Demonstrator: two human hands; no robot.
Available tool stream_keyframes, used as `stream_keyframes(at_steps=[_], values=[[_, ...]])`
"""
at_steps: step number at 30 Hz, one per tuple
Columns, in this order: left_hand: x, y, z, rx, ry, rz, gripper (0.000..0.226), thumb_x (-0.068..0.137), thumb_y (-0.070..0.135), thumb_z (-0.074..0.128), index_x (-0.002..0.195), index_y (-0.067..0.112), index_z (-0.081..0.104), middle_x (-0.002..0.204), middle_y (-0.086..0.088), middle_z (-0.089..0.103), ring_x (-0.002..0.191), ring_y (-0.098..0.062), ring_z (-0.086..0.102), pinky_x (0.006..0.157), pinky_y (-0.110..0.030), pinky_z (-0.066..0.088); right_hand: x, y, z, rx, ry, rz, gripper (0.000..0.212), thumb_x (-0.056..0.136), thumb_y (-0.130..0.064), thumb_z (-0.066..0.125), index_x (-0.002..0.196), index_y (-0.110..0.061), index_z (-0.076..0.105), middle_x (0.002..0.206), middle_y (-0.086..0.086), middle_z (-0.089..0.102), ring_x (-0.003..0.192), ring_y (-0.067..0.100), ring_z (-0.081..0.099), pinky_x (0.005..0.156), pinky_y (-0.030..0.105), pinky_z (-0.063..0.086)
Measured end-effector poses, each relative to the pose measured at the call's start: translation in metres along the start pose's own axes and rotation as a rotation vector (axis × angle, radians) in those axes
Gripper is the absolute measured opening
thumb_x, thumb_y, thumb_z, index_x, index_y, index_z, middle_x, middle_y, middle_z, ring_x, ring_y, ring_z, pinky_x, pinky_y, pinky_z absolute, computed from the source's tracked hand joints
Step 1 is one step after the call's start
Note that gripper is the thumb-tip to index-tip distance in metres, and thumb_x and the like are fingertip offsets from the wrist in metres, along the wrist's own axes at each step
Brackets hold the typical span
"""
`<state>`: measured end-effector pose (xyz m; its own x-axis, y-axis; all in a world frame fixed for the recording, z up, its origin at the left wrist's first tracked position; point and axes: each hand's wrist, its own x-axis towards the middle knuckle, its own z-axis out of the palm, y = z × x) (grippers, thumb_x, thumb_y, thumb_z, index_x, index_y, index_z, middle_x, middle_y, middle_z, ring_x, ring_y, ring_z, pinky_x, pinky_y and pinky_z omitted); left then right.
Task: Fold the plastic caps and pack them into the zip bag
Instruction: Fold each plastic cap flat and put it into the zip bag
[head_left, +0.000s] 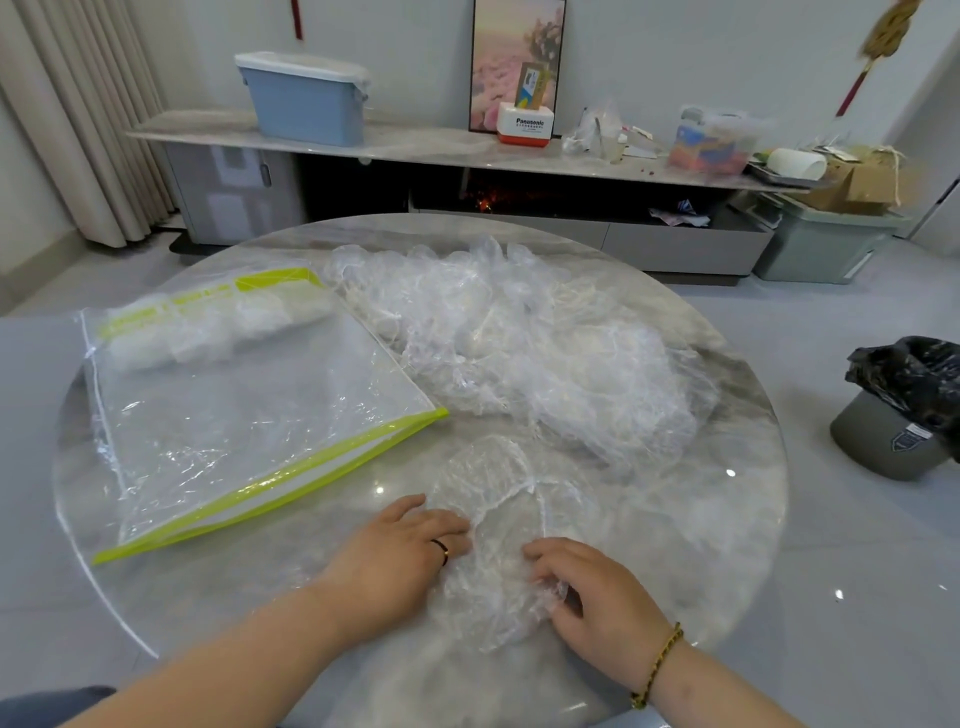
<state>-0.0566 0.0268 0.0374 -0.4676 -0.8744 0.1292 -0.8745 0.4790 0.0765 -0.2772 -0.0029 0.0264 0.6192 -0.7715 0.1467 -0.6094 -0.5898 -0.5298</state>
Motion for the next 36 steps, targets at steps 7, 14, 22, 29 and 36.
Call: stream_keyframes(at_steps=[7,14,22,29,36], values=[[-0.009,-0.008,-0.005,-0.115,0.303,-0.429,0.033,0.085,0.015,0.037,0.062,0.034,0.024,0.042,0.01,0.048,0.047,-0.017,0.052,0.054,-0.021,0.022,0.011,0.0,-0.016,0.268,0.144,0.402,0.04,0.084,-0.01,0.055,0.048,-0.015,0.039,0.047,-0.005,0.04,0.051,0.004,0.039,0.052,0.018,0.031],[0.005,0.002,0.001,-0.579,0.227,-0.814,0.022,0.097,0.033,0.041,0.076,0.028,0.039,0.052,0.008,0.044,0.058,-0.017,0.048,0.053,-0.028,0.031,0.028,-0.008,-0.01,0.36,0.273,0.602,0.034,0.088,-0.011,0.051,0.054,-0.015,0.048,0.05,-0.003,0.051,0.055,0.017,0.052,0.061,0.027,0.046],[0.009,0.004,-0.017,-0.106,0.41,-0.624,0.016,0.085,0.033,0.042,0.093,0.02,0.042,0.07,0.004,0.057,0.075,-0.016,0.059,0.065,-0.027,0.034,0.038,-0.016,-0.016,-0.015,0.053,0.658,0.015,0.095,-0.031,0.039,0.108,-0.024,0.045,0.072,-0.009,0.053,0.062,0.01,0.048,0.053,0.021,0.038],[0.01,0.03,0.015,-0.018,0.116,-0.22,0.049,0.099,0.041,0.005,0.117,0.021,0.046,0.115,0.004,0.066,0.112,-0.012,0.057,0.106,-0.027,0.012,0.033,-0.025,-0.007,-0.352,0.376,0.199,0.036,0.065,-0.001,0.051,0.095,-0.015,0.067,0.097,0.0,0.066,0.093,0.016,0.06,0.078,0.024,0.048],[0.007,0.036,0.025,-0.032,-0.209,-0.28,0.081,0.094,0.053,0.0,0.103,0.016,0.072,0.109,0.002,0.069,0.101,-0.011,0.065,0.105,-0.027,0.011,0.024,-0.024,0.012,-0.44,-0.04,0.112,0.043,0.075,-0.028,0.034,0.09,-0.022,0.074,0.103,-0.008,0.07,0.095,0.008,0.067,0.091,0.023,0.033]])
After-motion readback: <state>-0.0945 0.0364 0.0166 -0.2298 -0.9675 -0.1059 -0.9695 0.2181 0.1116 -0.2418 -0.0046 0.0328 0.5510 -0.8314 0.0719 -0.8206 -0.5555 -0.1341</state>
